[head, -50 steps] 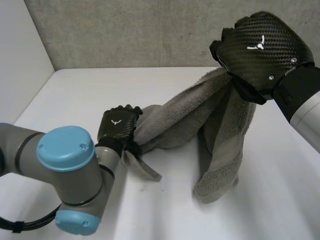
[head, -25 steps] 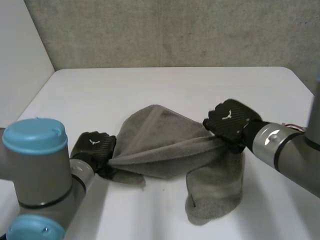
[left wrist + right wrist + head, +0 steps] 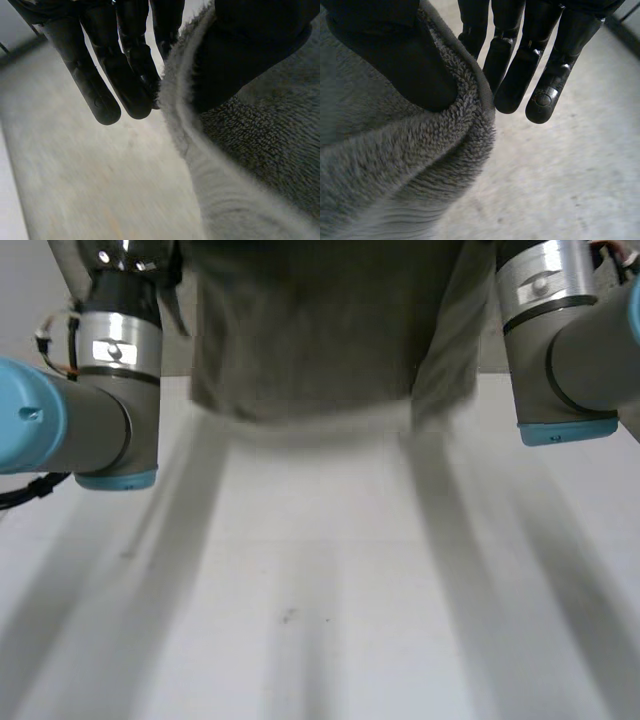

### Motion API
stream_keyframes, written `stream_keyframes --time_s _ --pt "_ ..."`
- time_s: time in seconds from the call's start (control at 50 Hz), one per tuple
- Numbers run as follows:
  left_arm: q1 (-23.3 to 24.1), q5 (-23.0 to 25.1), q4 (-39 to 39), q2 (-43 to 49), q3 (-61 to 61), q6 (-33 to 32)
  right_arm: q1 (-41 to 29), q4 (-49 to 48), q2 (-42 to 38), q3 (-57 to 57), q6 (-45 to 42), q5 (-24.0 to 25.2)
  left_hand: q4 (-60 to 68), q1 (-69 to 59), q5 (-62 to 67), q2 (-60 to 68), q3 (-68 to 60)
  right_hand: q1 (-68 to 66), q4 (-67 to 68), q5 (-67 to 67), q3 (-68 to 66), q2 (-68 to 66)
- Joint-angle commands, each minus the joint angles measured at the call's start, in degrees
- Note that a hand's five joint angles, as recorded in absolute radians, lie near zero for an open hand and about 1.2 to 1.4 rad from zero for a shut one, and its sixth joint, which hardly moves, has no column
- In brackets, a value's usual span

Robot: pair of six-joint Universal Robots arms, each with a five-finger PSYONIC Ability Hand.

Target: Fold the towel.

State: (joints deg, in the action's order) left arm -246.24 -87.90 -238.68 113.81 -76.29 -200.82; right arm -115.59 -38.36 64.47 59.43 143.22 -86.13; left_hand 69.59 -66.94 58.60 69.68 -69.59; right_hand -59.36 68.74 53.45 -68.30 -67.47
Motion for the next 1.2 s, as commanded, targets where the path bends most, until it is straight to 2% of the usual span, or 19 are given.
stream_keyframes --time_s 0.02,0.04,0.12,0.16,0.24,0.34,0.48,0.5,0.52,0.56,0.58,0.62,0.7,0.74,0.86,0.9,0.96,0.98,1.2 --pt "-0.6 -0.3 6.1 -3.7 -7.2 -0.4 0.0 3.2 4.8 11.4 -0.7 3.1 10.4 -13.1 11.4 10.3 -10.4 -20.6 11.3 16.5 -11.7 -12.5" --pt "-0.6 -0.3 6.1 -3.7 -7.2 -0.4 0.0 6.2 5.6 13.9 -0.7 3.6 10.4 -13.1 11.4 10.3 -10.4 -20.6 11.3 16.5 -11.7 -12.5" --pt "-3.0 0.2 15.3 -4.6 -15.7 -0.9 0.5 13.8 6.8 18.4 -0.7 3.9 10.4 -13.1 11.4 10.3 -10.4 -20.6 11.3 16.5 -11.7 -12.5" --pt "-3.1 0.3 20.8 -5.3 -22.4 -1.6 0.8 22.4 7.0 22.7 -0.7 4.0 10.4 -13.1 11.4 10.3 -10.4 -20.6 11.3 16.5 -11.7 -12.5" --pt "-2.8 0.2 25.1 -5.4 -28.0 -2.9 0.9 31.7 4.6 29.0 -1.5 4.4 10.4 -13.1 11.4 10.3 -10.4 -20.6 11.3 16.5 -11.7 -12.5" --pt "-1.5 -0.2 30.6 -4.5 -33.4 -3.9 0.9 35.4 -0.1 33.7 -1.7 4.7 10.4 -13.1 11.4 10.3 -10.4 -20.6 11.3 16.5 -11.7 -12.5" --pt "2.2 -1.6 39.2 -5.4 -35.2 -3.4 1.4 36.1 -0.4 36.1 -1.0 4.9 10.4 -13.1 11.4 10.3 -10.4 -19.2 9.8 15.1 -10.3 -11.1" --pt "2.2 -1.6 39.3 -5.4 -35.2 -3.4 2.1 36.2 0.2 36.3 -0.8 5.2 10.4 -13.1 11.4 10.3 -10.4 -6.9 -2.5 2.8 2.1 1.2" --pt "2.6 -2.4 40.6 -6.8 -35.1 -3.4 2.1 36.2 0.2 36.3 -0.8 5.2 10.4 -13.1 11.4 10.3 -10.4 -6.7 -2.6 2.6 2.2 1.4" --pt "2.9 -3.3 41.5 -8.4 -35.1 -3.4 3.8 37.5 3.0 36.8 -0.1 5.6 10.4 -13.1 11.4 10.3 -10.4 32.8 -42.1 -36.9 41.7 40.9" --pt "3.0 -4.0 42.4 -9.6 -35.2 -3.4 3.8 37.5 3.0 36.8 0.0 5.6 10.4 -13.1 11.4 10.3 -10.4 33.0 -42.3 -37.1 41.9 41.1" --pt "3.0 -4.6 42.9 -10.7 -35.2 -3.4 5.7 38.4 6.2 36.8 1.7 5.9 10.4 -13.1 11.4 10.3 -10.4 46.7 -56.1 -50.8 55.6 54.8" --pt "3.4 -5.1 44.4 -12.7 -35.4 -3.7 8.4 38.4 9.3 37.1 5.5 6.5 10.4 -13.1 11.4 10.3 -10.4 48.4 -57.8 -52.5 57.4 56.5" --pt "3.3 -5.1 45.1 -13.3 -35.4 -3.7 12.0 38.5 12.2 37.2 9.9 8.2 10.4 -13.1 11.4 10.3 -10.4 47.4 -56.8 -51.5 56.4 55.5" --pt "2.6 -5.4 47.9 -13.9 -35.4 -3.3 18.0 42.1 13.8 37.9 12.1 12.4 7.1 -9.7 8.1 7.0 -7.1 44.4 -53.8 -48.5 53.3 52.5" --pt "2.5 -5.4 48.1 -13.9 -35.3 -3.3 21.2 47.2 13.8 39.0 11.0 15.3 6.9 -9.6 7.9 6.8 -6.9 42.4 -51.8 -46.5 51.3 50.5" --pt "2.1 -5.4 48.1 -13.9 -35.3 -3.2 22.7 49.1 13.7 40.0 10.1 16.8 6.6 -9.2 7.6 6.5 -6.6 41.4 -50.8 -45.5 50.3 49.5" --pt "1.6 -5.4 48.1 -13.9 -35.3 -3.1 24.2 50.0 13.7 41.2 9.0 18.8 6.6 -9.2 7.5 6.5 -6.6 39.5 -48.9 -43.6 48.5 47.6" --pt "-0.7 -4.9 47.7 -13.6 -35.2 -3.1 36.6 48.9 12.4 48.6 -7.9 30.4 5.1 -7.7 6.0 5.0 -5.1 34.3 -43.7 -38.4 43.3 42.4"
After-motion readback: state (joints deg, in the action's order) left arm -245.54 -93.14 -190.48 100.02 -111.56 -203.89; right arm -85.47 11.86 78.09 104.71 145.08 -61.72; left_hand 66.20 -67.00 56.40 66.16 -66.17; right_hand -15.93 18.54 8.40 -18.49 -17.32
